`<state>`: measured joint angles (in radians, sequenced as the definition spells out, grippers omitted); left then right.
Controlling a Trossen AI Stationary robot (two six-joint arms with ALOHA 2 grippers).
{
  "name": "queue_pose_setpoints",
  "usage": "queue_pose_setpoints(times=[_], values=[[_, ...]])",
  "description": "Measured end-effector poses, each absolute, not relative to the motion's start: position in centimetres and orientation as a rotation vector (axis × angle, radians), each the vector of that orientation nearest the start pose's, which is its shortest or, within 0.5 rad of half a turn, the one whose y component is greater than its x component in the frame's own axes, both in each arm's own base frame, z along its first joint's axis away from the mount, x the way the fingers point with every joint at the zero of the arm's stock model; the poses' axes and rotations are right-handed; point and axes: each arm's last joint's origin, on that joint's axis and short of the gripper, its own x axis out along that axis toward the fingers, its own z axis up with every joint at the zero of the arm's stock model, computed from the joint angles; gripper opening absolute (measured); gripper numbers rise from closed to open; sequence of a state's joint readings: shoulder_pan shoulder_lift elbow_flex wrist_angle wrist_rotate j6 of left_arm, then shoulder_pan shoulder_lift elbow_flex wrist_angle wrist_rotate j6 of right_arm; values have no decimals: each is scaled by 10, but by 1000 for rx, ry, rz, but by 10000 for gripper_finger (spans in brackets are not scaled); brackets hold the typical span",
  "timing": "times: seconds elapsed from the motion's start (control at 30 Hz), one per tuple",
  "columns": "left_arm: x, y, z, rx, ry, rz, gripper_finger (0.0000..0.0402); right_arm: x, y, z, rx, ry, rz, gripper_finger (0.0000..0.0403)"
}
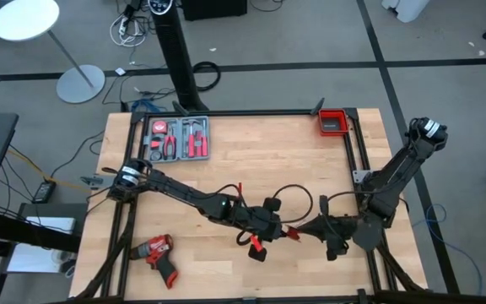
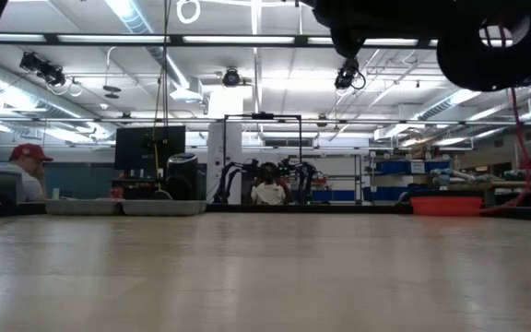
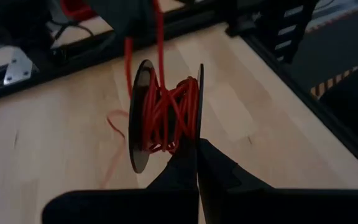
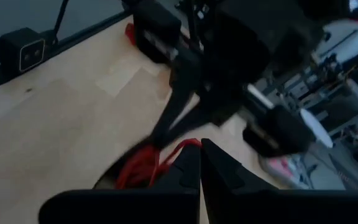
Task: Coil cords
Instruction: Coil the red wire on the black spool
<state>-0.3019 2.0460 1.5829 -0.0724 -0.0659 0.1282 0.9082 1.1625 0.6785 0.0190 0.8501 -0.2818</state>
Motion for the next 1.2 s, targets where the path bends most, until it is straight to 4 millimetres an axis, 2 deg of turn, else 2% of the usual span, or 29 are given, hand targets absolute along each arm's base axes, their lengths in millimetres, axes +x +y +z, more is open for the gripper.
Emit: queue_pose_setpoints(times=[0.17, 0.37, 0.57, 0.8, 1.2], values=[[445, -140, 233, 245, 550, -218, 0, 153, 176, 238, -592, 349, 95, 2], [435, -142, 247, 328, 557, -114, 0, 150, 176, 236, -540, 368, 75, 3], [431, -161, 265, 497, 488, -85, 0, 151, 172, 233, -481, 397, 52, 21], [425, -184, 274, 584, 394, -65, 0, 151, 170, 229, -393, 411, 27, 47], [419, -207, 287, 568, 247, -60, 0, 142, 158, 182, -187, 416, 24, 47]])
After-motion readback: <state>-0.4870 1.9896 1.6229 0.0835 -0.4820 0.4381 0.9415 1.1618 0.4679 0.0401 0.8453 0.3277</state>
